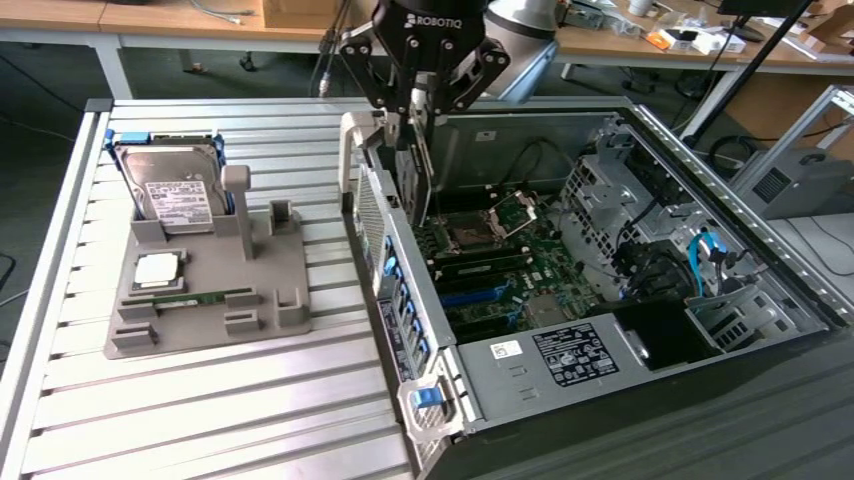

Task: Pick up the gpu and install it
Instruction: 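Pick up the gpu and move the gpu toward the slot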

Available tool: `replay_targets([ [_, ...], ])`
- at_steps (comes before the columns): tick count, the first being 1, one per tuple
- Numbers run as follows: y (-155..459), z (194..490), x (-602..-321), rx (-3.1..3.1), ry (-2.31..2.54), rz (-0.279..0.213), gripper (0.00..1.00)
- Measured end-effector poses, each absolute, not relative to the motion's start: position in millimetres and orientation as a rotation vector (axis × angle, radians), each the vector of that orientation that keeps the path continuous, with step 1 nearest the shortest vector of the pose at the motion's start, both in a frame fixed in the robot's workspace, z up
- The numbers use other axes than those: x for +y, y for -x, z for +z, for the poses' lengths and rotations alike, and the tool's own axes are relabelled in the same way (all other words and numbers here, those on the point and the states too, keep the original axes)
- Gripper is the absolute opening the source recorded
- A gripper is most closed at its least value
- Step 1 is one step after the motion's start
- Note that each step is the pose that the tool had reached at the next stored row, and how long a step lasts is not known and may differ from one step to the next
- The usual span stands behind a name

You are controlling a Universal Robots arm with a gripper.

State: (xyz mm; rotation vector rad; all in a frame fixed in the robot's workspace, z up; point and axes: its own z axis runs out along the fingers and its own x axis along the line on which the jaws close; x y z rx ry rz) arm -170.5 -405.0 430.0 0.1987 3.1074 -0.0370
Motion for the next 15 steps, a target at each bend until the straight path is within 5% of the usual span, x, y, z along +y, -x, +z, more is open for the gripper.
replay_targets([
  [15, 119, 425, -405, 3.108, -0.198, -0.042, 0.27],
])
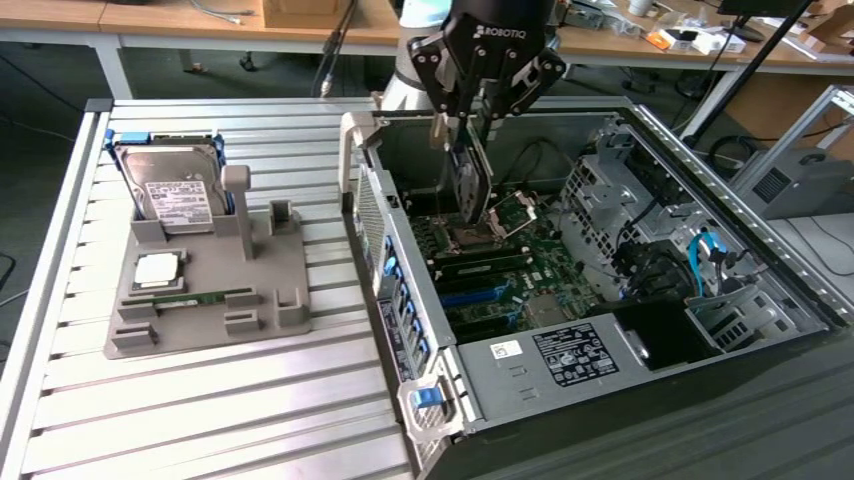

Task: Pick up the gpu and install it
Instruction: 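Pick up the gpu and move the gpu toward the slot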

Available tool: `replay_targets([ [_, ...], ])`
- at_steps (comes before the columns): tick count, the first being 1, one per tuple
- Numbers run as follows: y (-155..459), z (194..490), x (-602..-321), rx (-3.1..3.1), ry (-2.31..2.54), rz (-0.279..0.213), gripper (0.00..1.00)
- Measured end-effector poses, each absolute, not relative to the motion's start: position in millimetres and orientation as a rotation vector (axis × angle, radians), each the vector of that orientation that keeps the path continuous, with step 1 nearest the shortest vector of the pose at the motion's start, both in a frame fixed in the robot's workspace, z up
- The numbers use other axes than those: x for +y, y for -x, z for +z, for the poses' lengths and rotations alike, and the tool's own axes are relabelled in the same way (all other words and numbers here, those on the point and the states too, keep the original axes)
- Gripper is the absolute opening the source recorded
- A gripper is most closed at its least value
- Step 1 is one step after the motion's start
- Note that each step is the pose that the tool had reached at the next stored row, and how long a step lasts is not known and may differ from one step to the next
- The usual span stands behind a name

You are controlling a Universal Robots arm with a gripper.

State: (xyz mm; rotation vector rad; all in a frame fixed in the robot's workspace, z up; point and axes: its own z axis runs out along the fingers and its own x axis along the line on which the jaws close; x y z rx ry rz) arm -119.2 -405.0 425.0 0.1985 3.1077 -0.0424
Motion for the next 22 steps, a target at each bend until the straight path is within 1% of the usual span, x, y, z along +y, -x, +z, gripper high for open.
replay_targets([
  [14, 58, 407, -405, 3.12, -0.196, -0.061, 0.27],
  [22, 32, 388, -405, 3.125, -0.094, -0.091, 0.27],
])
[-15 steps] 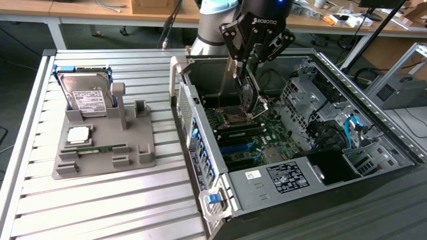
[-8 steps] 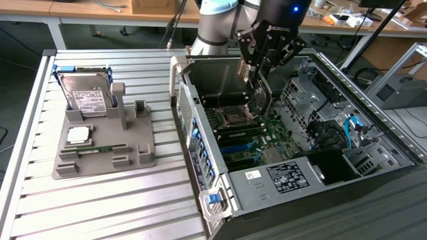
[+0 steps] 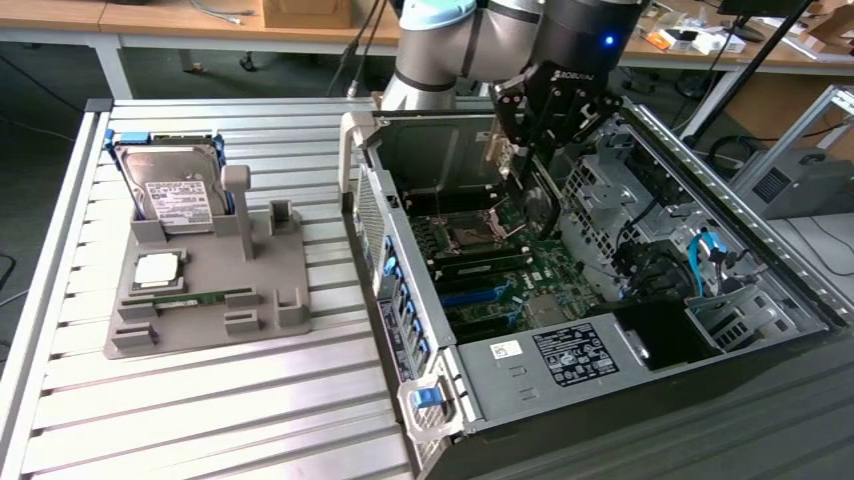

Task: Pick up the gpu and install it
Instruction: 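Pick up the gpu and move the gpu toward the slot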

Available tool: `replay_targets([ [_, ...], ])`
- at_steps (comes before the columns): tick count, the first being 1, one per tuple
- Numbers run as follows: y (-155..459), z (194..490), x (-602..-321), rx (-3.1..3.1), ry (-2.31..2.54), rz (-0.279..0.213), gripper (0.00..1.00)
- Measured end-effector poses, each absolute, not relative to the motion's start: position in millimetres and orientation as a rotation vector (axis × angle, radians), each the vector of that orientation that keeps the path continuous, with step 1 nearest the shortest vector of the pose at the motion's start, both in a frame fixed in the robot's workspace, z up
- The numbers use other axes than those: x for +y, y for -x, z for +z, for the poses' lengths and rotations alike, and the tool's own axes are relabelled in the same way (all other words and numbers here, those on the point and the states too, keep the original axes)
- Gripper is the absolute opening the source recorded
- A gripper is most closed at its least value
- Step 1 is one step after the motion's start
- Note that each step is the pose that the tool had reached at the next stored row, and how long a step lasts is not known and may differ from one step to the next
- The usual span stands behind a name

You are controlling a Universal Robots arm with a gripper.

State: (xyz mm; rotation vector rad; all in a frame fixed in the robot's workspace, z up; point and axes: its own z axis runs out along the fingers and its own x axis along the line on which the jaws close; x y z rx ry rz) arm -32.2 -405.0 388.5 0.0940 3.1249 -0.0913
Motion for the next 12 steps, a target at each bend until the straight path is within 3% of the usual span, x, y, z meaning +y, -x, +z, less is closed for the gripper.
replay_targets([
  [12, 9, 371, -405, 3.128, 0.039, -0.101, 0.27],
])
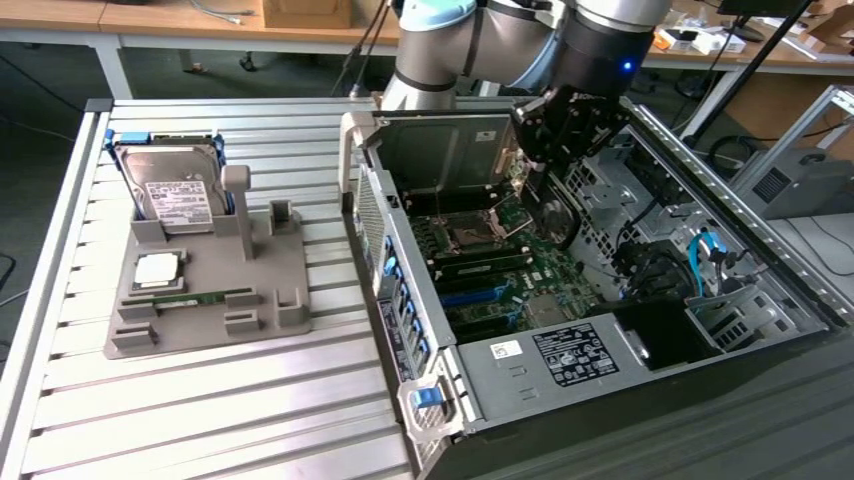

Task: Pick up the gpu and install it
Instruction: 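Pick up the gpu and move the gpu toward the slot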

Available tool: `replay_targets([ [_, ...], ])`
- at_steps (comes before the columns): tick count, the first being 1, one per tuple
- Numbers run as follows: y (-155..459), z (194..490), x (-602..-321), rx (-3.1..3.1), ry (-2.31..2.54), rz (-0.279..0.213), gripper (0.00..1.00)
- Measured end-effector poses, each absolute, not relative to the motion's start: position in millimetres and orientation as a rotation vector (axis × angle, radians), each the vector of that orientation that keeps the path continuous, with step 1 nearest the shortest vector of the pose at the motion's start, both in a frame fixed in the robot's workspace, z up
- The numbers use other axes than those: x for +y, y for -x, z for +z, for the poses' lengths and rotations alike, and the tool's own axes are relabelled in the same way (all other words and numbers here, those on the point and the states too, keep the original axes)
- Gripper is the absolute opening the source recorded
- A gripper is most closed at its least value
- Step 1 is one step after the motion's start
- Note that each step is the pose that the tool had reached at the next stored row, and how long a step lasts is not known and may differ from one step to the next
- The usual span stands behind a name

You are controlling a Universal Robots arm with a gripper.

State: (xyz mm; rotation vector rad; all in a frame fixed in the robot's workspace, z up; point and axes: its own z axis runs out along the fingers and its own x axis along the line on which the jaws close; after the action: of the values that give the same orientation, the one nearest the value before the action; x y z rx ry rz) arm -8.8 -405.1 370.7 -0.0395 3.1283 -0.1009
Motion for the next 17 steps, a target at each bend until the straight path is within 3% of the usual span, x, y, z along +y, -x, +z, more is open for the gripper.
replay_targets([
  [17, 8.7, 369.6, -405.1, 3.096, 0.393, -0.097, 0.27],
])
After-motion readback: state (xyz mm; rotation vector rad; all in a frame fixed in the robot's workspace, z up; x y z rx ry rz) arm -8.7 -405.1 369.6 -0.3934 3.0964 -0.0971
